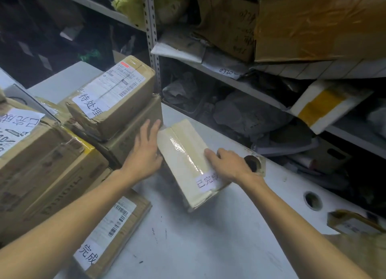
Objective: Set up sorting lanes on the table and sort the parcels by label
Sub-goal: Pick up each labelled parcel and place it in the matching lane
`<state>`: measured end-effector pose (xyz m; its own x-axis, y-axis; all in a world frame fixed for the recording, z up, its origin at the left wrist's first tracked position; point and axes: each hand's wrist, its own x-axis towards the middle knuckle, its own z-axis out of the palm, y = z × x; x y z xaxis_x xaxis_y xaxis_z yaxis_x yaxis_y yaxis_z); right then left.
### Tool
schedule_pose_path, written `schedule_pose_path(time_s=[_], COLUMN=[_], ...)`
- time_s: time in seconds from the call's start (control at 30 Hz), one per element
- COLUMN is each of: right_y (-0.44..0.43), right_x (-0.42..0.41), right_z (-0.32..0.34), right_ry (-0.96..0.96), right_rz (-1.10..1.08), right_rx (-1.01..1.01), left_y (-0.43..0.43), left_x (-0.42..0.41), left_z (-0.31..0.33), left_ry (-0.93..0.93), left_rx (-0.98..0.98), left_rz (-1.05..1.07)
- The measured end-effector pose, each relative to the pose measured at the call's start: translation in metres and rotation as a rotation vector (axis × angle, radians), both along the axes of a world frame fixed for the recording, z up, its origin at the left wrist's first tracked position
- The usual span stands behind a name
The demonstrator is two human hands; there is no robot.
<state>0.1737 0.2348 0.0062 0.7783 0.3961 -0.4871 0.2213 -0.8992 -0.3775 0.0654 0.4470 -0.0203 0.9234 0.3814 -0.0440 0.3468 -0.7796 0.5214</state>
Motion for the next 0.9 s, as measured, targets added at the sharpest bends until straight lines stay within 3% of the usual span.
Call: schedule_pose_path(time_s=[0.13, 0.2, 0.4, 0.63, 0.9], right_y=[0.0, 0.001, -0.008, -0.051, -0.126], right_x=[-0.01, -0.015, -0.029, -0.042, -0.068], right_z=[-0.018, -0.02, -0.019, 0.011, 0.068], right_ry=[0.378, 0.493, 0.545, 0.394, 0.245], right_rz=[-0.184, -0.244, -0.325, -0.339, -0.345], right_rx=[0.331, 0.444, 0.632, 0.747, 0.878], left_y=[-0.013, -0.027, -0.051, -0.091, -0.173], left_x=[-0.007, -0.009, -0.007, -0.011, -0.033], left_z=[-0.005, 0.002, 0.016, 0.049, 0.118], left_ry=[0.089, 0.082, 0.047, -0.021, -0.235], left_rx=[-0.806, -0.981, -0.94, -0.899, -0.8], left_rz=[0.416, 0.392, 0.051, 0.008, -0.097])
